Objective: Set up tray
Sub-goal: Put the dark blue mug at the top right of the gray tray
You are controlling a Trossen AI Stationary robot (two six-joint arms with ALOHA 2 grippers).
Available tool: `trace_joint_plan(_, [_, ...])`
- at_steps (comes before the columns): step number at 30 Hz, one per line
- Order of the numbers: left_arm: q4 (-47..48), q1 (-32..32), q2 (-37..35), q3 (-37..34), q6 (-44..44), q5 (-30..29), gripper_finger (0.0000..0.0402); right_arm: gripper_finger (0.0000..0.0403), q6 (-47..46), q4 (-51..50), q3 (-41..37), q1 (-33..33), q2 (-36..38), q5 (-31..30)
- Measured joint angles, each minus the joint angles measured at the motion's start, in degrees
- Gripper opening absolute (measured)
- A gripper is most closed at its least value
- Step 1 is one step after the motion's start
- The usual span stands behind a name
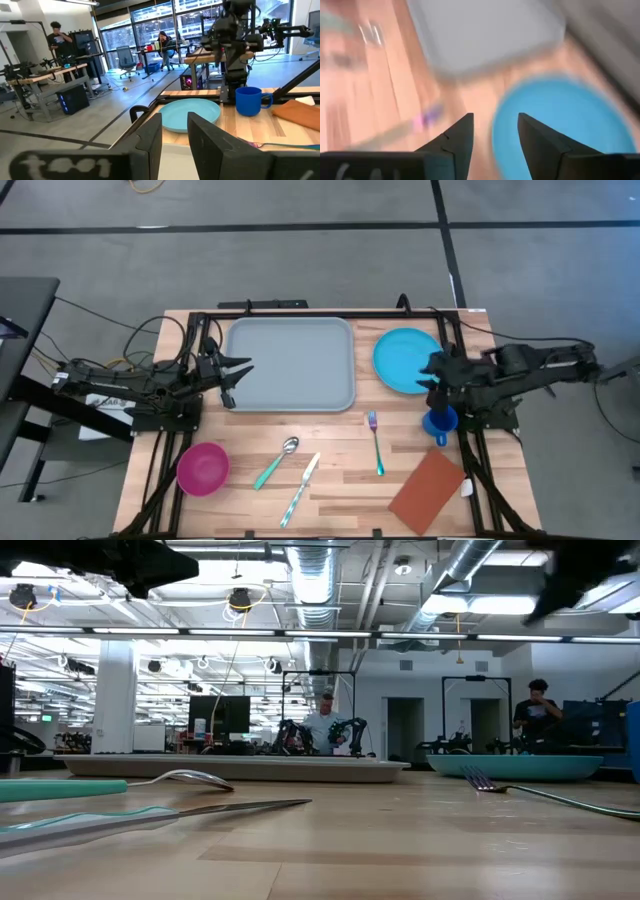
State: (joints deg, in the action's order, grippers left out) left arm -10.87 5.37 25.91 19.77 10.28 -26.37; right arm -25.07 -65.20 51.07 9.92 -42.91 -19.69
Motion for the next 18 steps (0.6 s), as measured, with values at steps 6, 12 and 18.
trace_joint_plan(6, [0.8, 0.0, 0.0, 0.0, -2.5, 0.0, 0.0082, 0.0132, -16.9, -15.1, -0.3, 1.7, -8.5, 9.4])
trace_joint_plan(12, [2.6, 0.0, 0.0, 0.0, -4.5, 0.1, 0.0082, 0.0135, -18.0, -15.7, -2.2, 2.2, -13.7, 12.6])
trace_joint_plan(18, [4.9, 0.0, 0.0, 0.0, -8.4, 0.2, 0.0082, 0.0137, -18.0, -18.1, -2.7, 3.3, -16.9, 15.5])
